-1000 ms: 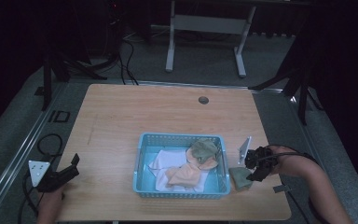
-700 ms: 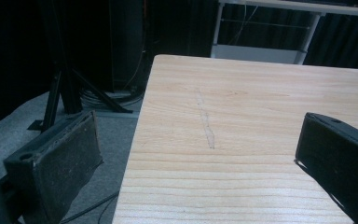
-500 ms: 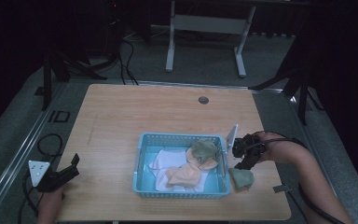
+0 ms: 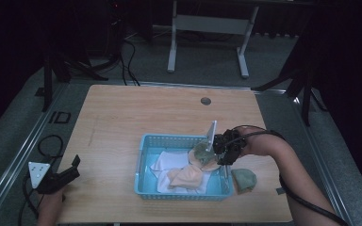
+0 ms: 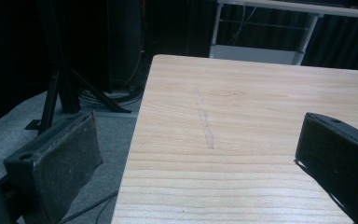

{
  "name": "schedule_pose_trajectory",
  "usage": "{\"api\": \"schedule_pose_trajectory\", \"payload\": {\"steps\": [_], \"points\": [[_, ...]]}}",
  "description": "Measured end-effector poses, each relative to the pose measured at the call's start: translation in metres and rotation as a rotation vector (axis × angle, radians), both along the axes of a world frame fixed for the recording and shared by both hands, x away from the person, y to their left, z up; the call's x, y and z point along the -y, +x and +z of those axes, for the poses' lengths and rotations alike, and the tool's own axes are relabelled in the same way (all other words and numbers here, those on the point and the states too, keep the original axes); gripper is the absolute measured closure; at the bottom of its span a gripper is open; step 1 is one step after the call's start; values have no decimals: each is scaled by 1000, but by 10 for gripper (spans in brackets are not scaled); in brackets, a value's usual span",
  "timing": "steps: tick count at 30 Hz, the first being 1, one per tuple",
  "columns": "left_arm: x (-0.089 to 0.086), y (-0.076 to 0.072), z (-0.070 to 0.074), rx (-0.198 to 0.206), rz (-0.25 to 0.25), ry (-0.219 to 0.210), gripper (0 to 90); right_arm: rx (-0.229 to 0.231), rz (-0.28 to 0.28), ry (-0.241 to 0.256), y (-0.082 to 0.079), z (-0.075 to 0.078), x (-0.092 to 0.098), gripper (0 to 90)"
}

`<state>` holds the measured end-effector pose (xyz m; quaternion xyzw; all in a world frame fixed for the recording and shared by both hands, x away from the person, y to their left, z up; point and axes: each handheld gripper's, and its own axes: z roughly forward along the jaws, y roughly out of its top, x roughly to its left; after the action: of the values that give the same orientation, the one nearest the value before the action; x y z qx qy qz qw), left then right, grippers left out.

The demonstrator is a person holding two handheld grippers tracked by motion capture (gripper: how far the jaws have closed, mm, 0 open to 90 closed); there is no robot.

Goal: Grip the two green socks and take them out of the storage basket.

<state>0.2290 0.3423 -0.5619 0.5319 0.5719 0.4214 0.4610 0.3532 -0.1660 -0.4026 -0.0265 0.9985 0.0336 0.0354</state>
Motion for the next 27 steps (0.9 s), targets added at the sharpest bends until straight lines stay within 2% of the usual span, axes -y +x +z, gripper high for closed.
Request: {"api": "schedule_pose_trajectory", "payload": {"steps": [11, 16, 27], "points": [[0, 0, 0, -2, 0, -3, 4, -8, 9, 11, 10, -11, -14, 594], [0, 0, 0, -1, -1, -3, 4, -18, 24, 17, 14, -25, -20, 594], [0, 0, 0, -1, -4, -4, 4, 10, 14, -28, 25, -59, -27, 573]]}}
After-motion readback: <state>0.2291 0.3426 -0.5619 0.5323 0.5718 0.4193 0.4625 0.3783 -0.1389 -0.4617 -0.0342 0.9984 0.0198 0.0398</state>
